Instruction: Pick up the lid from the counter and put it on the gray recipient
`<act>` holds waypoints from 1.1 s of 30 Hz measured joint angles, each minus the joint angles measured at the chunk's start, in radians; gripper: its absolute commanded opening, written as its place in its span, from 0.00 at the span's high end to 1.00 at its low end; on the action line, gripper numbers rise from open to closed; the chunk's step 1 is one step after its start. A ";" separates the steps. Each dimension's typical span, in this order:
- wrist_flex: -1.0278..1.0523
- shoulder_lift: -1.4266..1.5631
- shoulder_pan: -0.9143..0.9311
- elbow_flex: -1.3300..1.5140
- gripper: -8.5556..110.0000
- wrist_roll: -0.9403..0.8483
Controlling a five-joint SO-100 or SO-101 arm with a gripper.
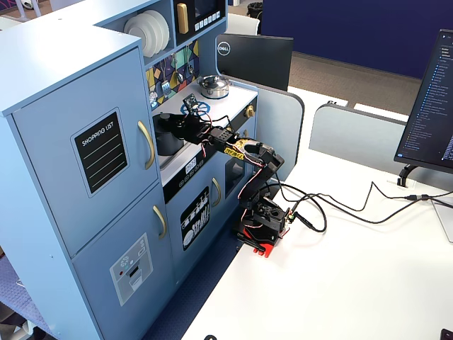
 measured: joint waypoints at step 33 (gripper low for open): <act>1.080 1.011 -0.063 0.976 0.93 0.091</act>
